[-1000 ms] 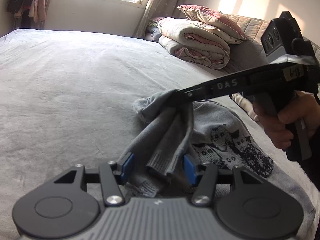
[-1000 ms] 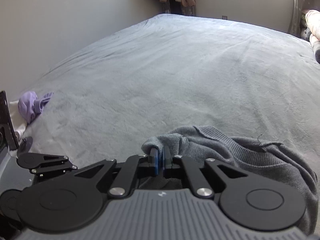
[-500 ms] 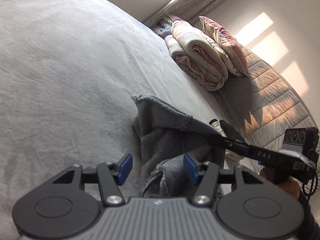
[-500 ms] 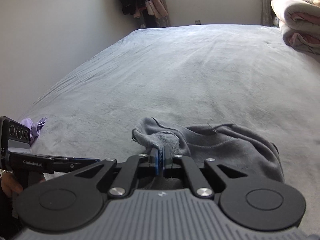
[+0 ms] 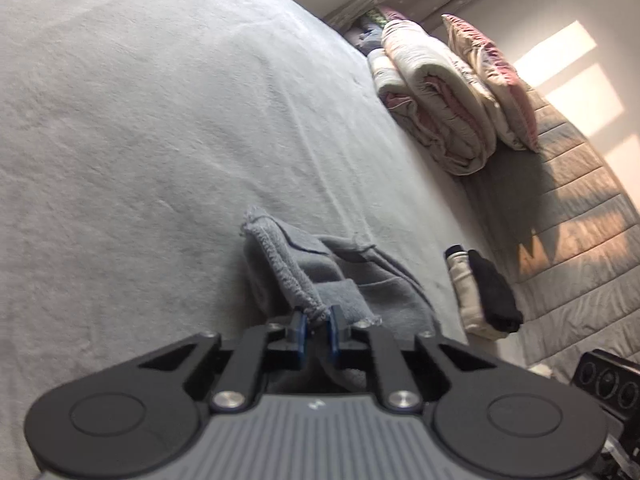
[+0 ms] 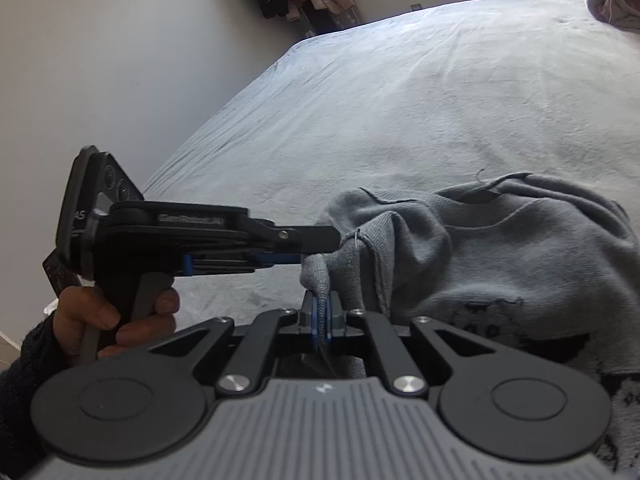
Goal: Fold clothes
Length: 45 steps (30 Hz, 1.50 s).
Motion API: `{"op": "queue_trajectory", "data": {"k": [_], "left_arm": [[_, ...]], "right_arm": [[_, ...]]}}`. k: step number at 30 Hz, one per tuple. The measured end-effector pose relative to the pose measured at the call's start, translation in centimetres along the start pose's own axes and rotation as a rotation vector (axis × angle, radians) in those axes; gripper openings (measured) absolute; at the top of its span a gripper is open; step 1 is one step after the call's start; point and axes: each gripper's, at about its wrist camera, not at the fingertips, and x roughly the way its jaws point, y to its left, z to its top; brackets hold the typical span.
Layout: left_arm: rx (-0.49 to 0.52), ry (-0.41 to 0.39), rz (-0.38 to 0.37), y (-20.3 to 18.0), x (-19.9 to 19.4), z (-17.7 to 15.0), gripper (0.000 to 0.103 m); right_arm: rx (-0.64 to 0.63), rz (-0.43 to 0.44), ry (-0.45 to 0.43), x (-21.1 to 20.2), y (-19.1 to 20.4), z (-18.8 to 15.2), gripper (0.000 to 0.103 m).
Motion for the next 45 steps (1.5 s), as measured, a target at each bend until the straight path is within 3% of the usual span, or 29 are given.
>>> {"op": "queue_trajectory", "data": {"k": [3,11,18,20,23,28,31,32,33,45], "left_arm": [[0.061,-0.031,0.108,0.3,-1.0,1.7,0.008],[0.238,-0.073,0.296,1.3,-2.7,6.9,0.007],[0.304,-0.080,0.394,3.4,-2.3,8.8,0.007],[0.290,-0.088,0.409,4.3,-1.7,9.0,0.007],[0.281,-0.092,0.418,5.1,-0.5,8.6,0.007],[0.252,-0.090,0.435,5.8,0.5,7.5,0.013],[0.263,-0.084,0.468,5.5,0.4,6.9,0.030],[0.258,-0.081,0.476,5.5,0.3,6.7,0.040],[0.248,-0.078,0.477,5.5,0.0,6.5,0.042],[0.092,-0.014,0.438,6.2,-4.2,2.2,0.047]], "right_arm": [[0.022,0.067,0.004,2.2,1.3,0.7,0.004],[0.110,0.205,0.017,9.9,5.4,2.8,0.005],[0.145,0.200,0.027,13.8,6.5,3.3,0.005],[0.141,0.173,0.033,14.2,6.3,3.4,0.006],[0.126,0.123,0.042,14.5,6.0,3.5,0.015],[0.079,0.061,0.067,13.2,5.6,3.2,0.015],[0.056,0.026,0.079,12.0,5.1,2.8,0.020],[0.053,0.015,0.082,11.5,5.0,2.7,0.031],[0.050,0.006,0.083,11.0,4.9,2.4,0.041],[0.006,-0.058,0.102,5.5,5.7,-0.5,0.042]]}}
